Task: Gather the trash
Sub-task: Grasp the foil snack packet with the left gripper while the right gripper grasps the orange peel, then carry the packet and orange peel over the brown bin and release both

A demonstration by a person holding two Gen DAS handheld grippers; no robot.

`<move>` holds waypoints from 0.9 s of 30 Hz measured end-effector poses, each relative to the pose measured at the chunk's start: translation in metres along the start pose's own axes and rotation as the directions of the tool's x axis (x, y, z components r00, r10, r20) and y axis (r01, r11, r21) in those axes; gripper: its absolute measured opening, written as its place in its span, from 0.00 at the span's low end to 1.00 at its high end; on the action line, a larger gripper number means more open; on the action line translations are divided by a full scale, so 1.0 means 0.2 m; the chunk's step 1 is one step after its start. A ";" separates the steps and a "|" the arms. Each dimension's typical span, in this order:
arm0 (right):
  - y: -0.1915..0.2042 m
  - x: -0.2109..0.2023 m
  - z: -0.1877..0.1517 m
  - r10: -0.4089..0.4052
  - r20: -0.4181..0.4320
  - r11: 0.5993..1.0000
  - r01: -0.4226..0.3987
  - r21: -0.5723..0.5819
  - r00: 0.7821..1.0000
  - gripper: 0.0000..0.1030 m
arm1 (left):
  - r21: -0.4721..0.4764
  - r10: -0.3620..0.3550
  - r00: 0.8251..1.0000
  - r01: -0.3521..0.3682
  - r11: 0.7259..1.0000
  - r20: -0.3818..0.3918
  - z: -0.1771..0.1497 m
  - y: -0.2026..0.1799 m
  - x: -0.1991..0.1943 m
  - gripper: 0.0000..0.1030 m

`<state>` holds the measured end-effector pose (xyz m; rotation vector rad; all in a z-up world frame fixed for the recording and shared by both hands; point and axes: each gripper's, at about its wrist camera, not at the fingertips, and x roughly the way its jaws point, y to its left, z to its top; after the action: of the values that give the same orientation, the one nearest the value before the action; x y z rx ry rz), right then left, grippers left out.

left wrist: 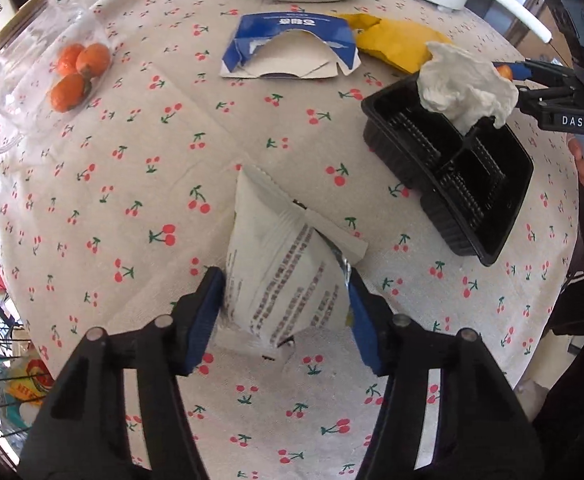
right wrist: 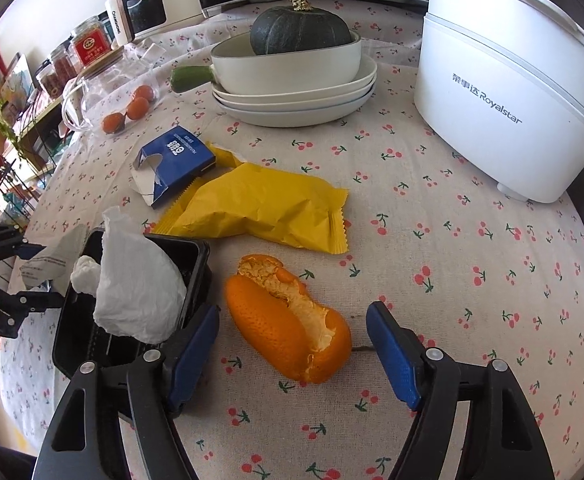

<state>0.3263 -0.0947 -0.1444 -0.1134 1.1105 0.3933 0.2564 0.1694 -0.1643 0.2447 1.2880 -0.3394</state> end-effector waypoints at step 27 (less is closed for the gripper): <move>-0.08 -0.68 -0.37 -0.045 0.093 0.999 0.042 0.027 0.995 0.26 | -0.315 -0.081 0.951 0.179 0.932 0.300 -0.27 -0.33 -0.45 0.35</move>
<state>0.2171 -0.1638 -0.0583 -0.0963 1.0188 0.3425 0.1613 0.1389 -0.0908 -0.1810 1.0594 -0.2498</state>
